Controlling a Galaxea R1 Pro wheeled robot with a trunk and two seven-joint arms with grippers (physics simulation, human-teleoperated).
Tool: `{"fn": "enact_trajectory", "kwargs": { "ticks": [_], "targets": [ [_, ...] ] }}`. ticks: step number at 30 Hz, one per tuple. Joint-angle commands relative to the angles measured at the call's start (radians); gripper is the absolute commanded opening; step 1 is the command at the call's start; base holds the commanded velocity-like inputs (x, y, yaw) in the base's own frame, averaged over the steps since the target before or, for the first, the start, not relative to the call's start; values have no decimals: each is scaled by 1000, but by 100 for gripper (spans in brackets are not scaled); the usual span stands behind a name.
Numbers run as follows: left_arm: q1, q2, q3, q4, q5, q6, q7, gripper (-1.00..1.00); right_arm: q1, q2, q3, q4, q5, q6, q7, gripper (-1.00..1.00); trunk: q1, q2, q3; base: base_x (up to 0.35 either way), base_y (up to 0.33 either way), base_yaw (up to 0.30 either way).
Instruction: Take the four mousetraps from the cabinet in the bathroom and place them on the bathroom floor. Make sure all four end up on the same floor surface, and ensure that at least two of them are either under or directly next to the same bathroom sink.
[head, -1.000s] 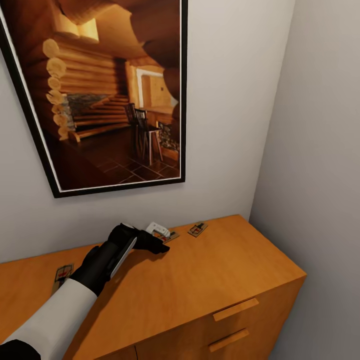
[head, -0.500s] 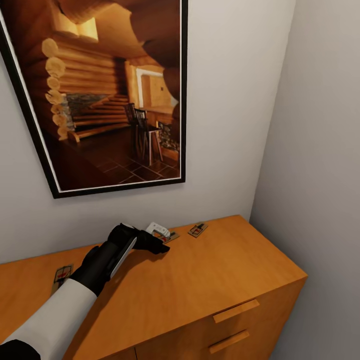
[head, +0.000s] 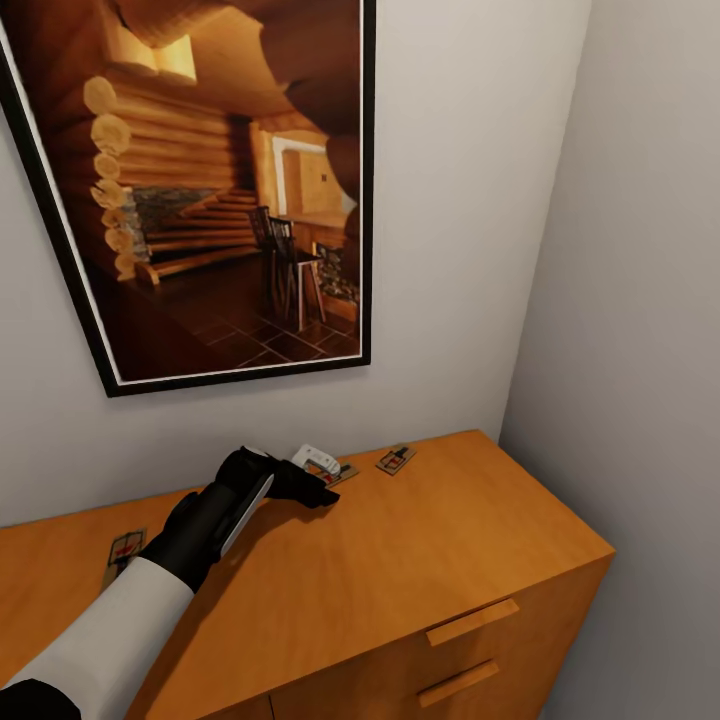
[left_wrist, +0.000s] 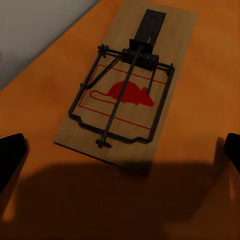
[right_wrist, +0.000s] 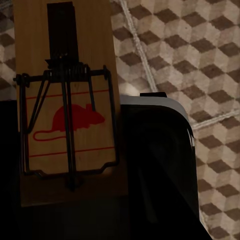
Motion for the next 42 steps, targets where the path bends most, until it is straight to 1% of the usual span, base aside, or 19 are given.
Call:
{"fn": "enact_trajectory", "kwargs": {
  "ticks": [1, 11, 23, 42],
  "targets": [
    [0, 1, -2, 14, -3, 4, -4, 100, 0, 0, 3, 0, -15, -3, 10, -100, 0, 0, -1, 0, 0, 0],
    [0, 0, -1, 10, -3, 3, -4, 100, 0, 0, 3, 1, -15, -3, 10, -100, 0, 0, -1, 0, 0, 0],
    [0, 1, 0, -50, -3, 6, -4, 100, 0, 0, 3, 0, -15, -3, 10, -100, 0, 0, -1, 0, 0, 0],
    [0, 1, 0, -53, -3, 4, -4, 100, 0, 0, 3, 1, -15, -3, 9, -100, 0, 0, -1, 0, 0, 0]
  ]
}}
